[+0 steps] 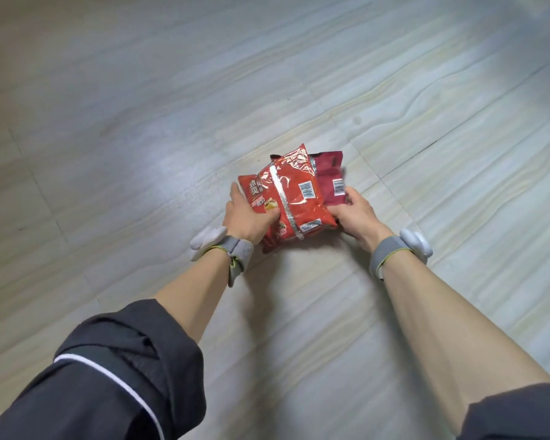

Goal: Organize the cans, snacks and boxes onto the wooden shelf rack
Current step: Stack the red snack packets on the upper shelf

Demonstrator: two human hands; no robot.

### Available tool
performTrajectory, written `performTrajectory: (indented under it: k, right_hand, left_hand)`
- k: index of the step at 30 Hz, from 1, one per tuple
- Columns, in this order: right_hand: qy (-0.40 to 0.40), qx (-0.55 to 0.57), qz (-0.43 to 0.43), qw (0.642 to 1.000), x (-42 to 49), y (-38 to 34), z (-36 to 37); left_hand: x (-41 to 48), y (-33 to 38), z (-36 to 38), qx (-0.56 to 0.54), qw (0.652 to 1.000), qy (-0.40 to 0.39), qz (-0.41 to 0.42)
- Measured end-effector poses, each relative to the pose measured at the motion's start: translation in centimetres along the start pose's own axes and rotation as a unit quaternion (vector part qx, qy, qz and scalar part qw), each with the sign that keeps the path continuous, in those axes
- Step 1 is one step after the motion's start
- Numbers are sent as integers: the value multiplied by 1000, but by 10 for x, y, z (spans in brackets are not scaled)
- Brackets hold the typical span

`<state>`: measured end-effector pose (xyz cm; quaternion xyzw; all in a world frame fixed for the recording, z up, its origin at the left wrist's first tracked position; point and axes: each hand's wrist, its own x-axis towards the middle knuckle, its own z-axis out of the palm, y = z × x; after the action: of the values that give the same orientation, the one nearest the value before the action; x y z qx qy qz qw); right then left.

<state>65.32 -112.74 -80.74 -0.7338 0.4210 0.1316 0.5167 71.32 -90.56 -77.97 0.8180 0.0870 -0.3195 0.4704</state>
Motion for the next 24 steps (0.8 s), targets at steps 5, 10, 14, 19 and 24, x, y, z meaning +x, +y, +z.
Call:
performTrajectory:
  k: [5,10,14,19,24]
  right_hand:
    - [-41,83,-15,996,-45,-17,10]
    - [-68,127,-11,989,-86,-10,29]
    - [-114,186,15,976,-130,-6,39]
    - [-147,153,-45,976,-204,-46,50]
    - [-113,77,-139,981,-296,-109,60]
  left_hand:
    - [-4,-5,-9,-116,993,-16,-33]
    - [-28,-12,-10,-199,978,-54,-32]
    - [-68,-21,-28,-201,975,-71,-56]
    - [-137,-14,-88,-162,984,-66,-39]
    - [-222,15,-169,-162,986,-33,13]
